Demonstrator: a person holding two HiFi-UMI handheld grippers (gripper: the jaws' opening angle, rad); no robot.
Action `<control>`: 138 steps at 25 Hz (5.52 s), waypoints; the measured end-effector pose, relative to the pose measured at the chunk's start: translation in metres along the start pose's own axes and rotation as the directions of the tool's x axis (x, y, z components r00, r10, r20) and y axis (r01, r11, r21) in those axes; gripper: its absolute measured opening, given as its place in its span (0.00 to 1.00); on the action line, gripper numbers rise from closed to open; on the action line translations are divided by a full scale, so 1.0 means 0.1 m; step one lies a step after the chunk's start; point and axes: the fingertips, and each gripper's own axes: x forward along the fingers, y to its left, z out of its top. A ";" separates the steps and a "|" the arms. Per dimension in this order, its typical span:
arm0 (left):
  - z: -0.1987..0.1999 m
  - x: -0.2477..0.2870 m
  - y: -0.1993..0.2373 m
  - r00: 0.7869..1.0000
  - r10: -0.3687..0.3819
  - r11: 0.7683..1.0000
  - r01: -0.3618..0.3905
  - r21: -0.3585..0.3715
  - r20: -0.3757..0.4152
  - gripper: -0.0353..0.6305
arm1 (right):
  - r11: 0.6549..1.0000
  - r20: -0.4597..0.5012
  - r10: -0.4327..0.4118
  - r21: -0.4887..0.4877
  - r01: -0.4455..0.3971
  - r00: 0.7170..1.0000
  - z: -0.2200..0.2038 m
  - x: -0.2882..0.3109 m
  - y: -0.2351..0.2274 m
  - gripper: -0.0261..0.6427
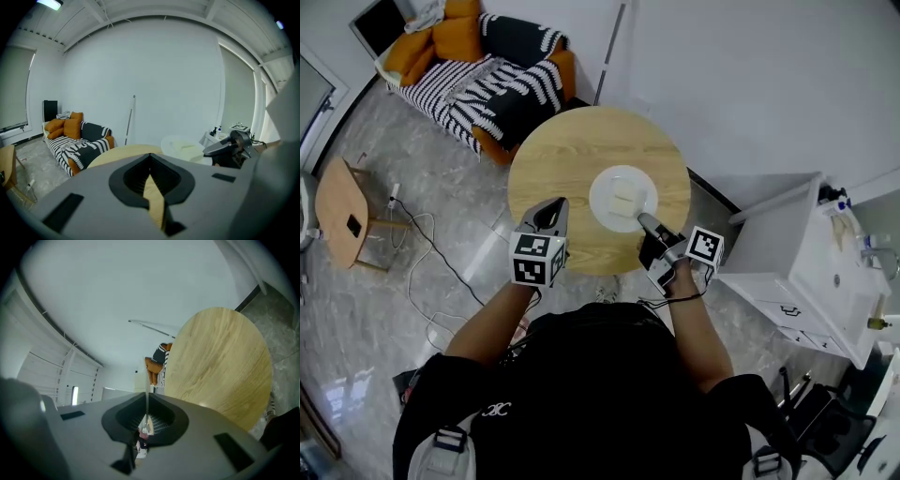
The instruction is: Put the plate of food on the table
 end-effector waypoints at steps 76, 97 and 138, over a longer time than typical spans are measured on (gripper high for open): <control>-0.01 0.27 0.69 0.998 0.004 1.000 -0.002 0.025 -0.062 0.06 | 0.762 -0.181 -0.637 -0.292 0.578 0.749 0.13 0.88 -1.86 0.17; 0.22 0.50 0.65 0.993 -0.116 0.993 0.116 0.034 -0.011 0.06 | 0.623 0.165 -0.629 -0.476 0.620 0.759 0.47 0.68 -1.28 0.05; 0.36 0.76 0.34 0.970 -0.242 0.965 0.244 0.100 -0.036 0.06 | 0.240 0.625 -0.175 -0.722 0.648 0.761 0.84 0.25 0.73 0.05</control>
